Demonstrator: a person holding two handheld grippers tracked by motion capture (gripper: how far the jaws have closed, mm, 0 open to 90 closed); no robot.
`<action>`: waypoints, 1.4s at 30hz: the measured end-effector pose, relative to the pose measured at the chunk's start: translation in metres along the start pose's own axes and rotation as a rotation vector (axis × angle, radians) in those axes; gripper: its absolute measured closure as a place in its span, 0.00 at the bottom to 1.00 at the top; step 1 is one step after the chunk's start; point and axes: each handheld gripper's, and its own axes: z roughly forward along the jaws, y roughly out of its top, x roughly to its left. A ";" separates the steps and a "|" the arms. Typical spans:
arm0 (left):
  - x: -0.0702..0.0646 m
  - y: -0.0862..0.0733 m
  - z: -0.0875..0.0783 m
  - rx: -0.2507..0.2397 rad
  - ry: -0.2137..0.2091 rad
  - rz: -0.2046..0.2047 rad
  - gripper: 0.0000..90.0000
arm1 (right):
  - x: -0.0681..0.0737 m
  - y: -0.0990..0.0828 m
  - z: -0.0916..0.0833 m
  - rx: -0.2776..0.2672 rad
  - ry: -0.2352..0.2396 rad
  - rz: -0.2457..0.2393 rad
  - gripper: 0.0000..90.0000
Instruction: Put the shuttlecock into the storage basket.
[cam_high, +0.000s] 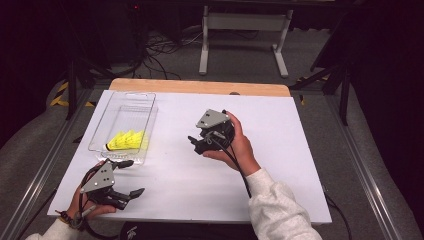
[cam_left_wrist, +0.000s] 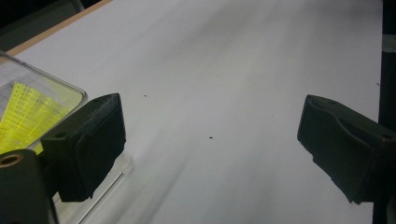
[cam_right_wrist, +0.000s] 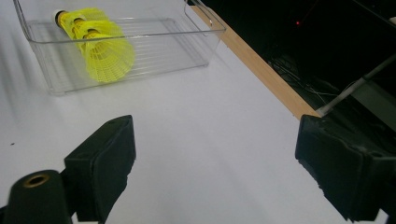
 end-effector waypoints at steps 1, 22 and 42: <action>0.000 0.000 0.000 0.000 -0.001 -0.001 0.10 | 0.000 -0.001 -0.001 0.002 -0.001 0.002 0.14; 0.000 0.000 0.001 -0.001 0.000 0.000 0.10 | -0.001 -0.019 -0.019 -0.031 -0.029 0.016 0.10; 0.000 0.001 0.001 -0.001 0.005 0.001 0.09 | 0.006 -0.038 -0.040 -0.059 -0.079 -0.003 0.09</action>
